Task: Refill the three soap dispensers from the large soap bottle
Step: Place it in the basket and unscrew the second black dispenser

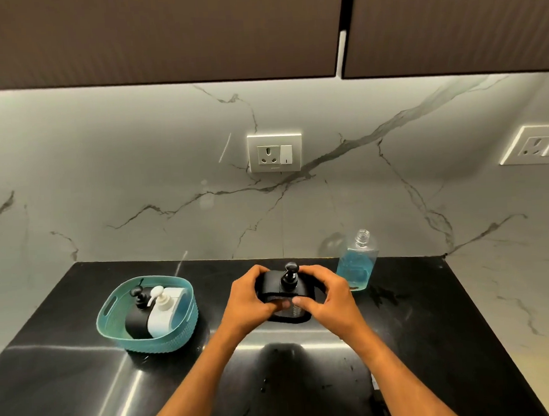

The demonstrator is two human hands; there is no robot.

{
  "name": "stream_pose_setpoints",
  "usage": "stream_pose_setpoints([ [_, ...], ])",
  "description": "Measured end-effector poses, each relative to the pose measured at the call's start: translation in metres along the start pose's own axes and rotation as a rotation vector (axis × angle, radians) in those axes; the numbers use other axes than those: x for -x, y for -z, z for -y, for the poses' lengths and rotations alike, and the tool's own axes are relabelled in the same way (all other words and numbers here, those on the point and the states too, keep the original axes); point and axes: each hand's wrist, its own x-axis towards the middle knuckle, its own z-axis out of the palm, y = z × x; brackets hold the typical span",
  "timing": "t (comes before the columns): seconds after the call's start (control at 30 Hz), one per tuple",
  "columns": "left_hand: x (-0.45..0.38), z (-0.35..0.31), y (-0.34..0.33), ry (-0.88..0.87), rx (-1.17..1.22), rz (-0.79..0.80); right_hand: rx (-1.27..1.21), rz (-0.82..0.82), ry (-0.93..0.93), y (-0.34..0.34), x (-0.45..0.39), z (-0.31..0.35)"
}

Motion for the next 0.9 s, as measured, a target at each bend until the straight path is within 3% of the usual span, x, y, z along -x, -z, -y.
stream_pose_setpoints([
  [0.13, 0.035, -0.007, -0.007, 0.033, 0.001, -0.106, 0.128, -0.103, 0.061, -0.011, 0.014, 0.022],
  [0.33, 0.07, -0.014, -0.025, 0.063, 0.045, -0.225, 0.343, -0.169, -0.01, -0.025, 0.028, 0.044],
  [0.5, 0.082, -0.026, -0.025, 0.048, 0.095, -0.199, 0.406, -0.204, -0.08, -0.018, 0.033, 0.053],
  [0.9, 0.094, -0.043, -0.023, 0.065, 0.092, -0.14, 0.36, -0.116, 0.027, 0.008, 0.043, 0.07],
])
